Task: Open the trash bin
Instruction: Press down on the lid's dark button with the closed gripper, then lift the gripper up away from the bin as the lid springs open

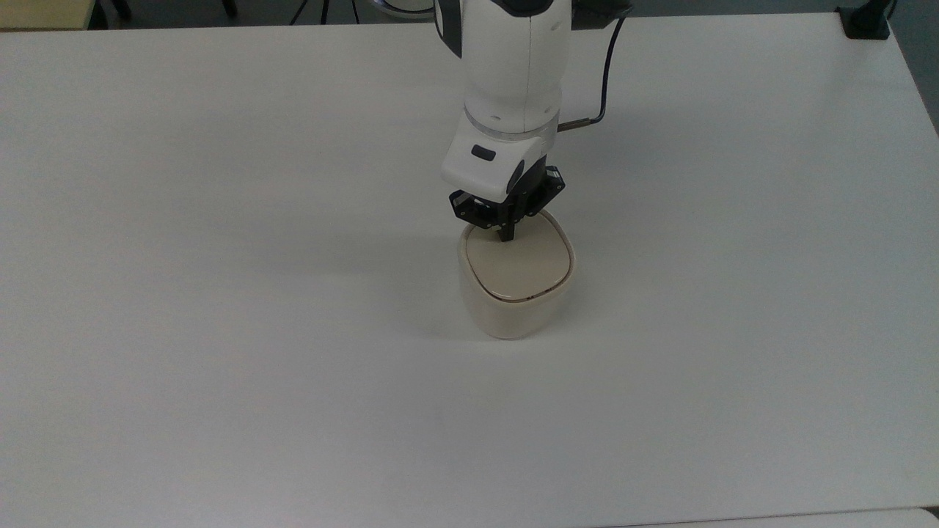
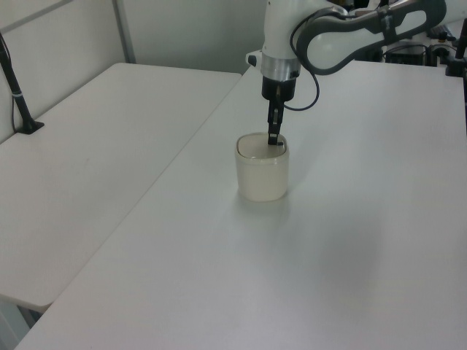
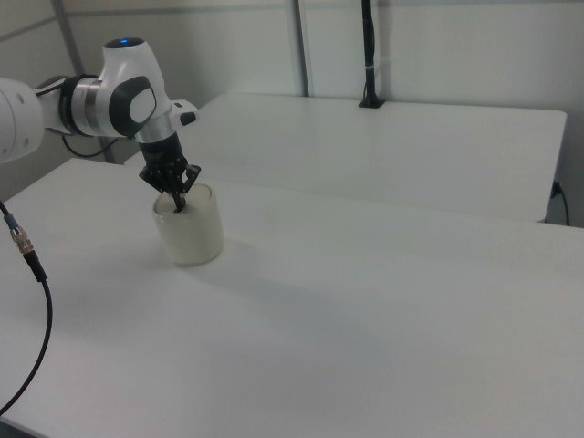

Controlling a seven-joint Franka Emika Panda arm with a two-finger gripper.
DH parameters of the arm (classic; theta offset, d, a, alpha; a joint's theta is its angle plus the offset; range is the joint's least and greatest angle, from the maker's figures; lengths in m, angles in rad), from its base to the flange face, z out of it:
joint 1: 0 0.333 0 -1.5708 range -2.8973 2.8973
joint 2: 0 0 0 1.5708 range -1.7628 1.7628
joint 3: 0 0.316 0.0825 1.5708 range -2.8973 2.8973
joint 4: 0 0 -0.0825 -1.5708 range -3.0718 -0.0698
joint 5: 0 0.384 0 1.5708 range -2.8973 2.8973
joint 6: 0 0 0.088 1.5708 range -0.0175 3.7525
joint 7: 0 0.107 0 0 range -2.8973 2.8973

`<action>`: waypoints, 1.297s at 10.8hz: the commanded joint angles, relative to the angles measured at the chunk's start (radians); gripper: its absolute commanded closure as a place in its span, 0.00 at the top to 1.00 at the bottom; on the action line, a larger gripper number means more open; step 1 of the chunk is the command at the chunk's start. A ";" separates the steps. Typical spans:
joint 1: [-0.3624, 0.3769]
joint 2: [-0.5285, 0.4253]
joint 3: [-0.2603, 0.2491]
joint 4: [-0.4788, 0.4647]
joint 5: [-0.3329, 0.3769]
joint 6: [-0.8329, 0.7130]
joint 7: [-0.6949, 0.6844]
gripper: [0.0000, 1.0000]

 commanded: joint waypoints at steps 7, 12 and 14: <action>-0.042 -0.194 -0.023 -0.027 0.023 -0.199 -0.018 0.00; -0.154 -0.365 -0.028 -0.028 0.008 -0.439 -0.009 0.00; -0.192 -0.399 -0.027 -0.030 0.003 -0.472 -0.009 0.00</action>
